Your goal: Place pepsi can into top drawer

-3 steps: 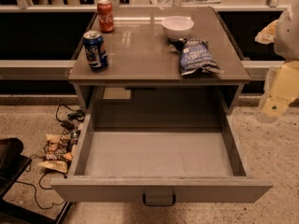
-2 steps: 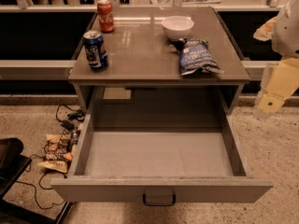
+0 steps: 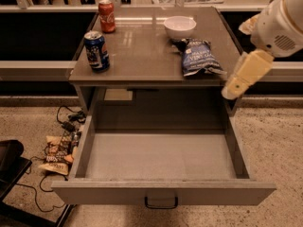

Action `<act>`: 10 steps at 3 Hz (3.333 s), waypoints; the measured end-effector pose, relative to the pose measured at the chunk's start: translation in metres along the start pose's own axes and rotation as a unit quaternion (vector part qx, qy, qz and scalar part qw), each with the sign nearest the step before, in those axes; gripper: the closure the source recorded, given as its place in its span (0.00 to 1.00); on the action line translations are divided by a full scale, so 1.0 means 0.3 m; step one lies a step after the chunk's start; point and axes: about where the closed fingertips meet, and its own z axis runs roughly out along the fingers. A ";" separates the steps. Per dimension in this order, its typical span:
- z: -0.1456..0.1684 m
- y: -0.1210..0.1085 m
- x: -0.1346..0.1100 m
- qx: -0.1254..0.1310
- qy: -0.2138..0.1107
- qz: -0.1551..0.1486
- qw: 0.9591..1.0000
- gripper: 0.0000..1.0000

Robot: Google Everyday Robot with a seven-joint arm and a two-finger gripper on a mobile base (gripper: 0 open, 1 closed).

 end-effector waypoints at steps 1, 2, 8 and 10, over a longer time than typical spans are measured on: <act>0.124 -0.093 -0.139 0.012 -0.094 0.008 0.995 0.00; 0.221 -0.162 -0.276 0.026 -0.181 0.011 0.983 0.00; 0.797 -0.345 -0.718 -0.020 -0.385 0.104 0.917 0.00; 0.869 -0.253 -0.889 -0.045 -0.380 0.118 0.916 0.00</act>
Offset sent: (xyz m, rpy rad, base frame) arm 0.1376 0.1146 0.0025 0.5099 -0.2948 0.0985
